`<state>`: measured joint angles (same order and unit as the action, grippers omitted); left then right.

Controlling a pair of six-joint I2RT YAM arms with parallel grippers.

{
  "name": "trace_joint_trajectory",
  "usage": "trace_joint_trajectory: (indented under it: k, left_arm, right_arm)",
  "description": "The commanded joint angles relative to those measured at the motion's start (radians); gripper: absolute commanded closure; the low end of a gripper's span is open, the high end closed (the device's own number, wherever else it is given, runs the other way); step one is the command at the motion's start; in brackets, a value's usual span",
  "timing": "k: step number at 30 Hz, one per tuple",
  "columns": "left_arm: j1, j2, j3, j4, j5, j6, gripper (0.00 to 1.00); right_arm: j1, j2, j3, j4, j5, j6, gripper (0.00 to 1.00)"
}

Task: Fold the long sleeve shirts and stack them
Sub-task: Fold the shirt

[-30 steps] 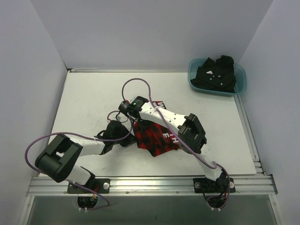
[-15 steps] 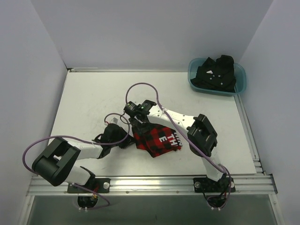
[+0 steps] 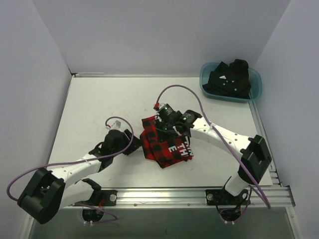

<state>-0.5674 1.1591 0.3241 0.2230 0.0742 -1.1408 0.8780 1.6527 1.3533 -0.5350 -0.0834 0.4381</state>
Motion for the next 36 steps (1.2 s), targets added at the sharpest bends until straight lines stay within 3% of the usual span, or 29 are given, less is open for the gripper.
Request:
trace_joint_trajectory:
  k: [1, 6, 10, 14, 22, 26, 31, 36]
  left_arm:
    - [0.011, -0.106, 0.113, -0.164, -0.095, 0.117, 0.44]
    - [0.024, -0.063, 0.297, -0.191, -0.120, 0.219, 0.46]
    - [0.029, 0.178, 0.437, -0.143, -0.026, 0.271, 0.50]
    - [0.029, 0.330, 0.464, -0.036, -0.005, 0.236, 0.53]
    - [0.038, 0.514, 0.455, 0.018, -0.048, 0.213, 0.55]
    - [0.044, 0.501, 0.483, 0.001, -0.044, 0.253, 0.53]
    - [0.002, 0.351, 0.483, -0.095, -0.037, 0.329, 0.37]
    - [-0.199, 0.190, 0.468, -0.204, -0.117, 0.407, 0.30]
  right_arm:
    - [0.001, -0.102, -0.126, 0.098, -0.055, 0.053, 0.70]
    - [-0.020, -0.174, -0.302, 0.280, -0.133, 0.116, 0.77]
    - [-0.019, -0.146, -0.365, 0.377, -0.234, 0.137, 0.77]
    - [-0.016, -0.084, -0.414, 0.431, -0.274, 0.159, 0.78]
    - [0.002, 0.022, -0.431, 0.441, -0.345, 0.159, 0.78]
    - [-0.013, -0.080, -0.411, 0.406, -0.317, 0.137, 0.76]
    - [-0.120, -0.256, -0.505, 0.388, -0.317, 0.146, 0.74]
    - [-0.276, -0.436, -0.629, 0.388, -0.418, 0.168, 0.74]
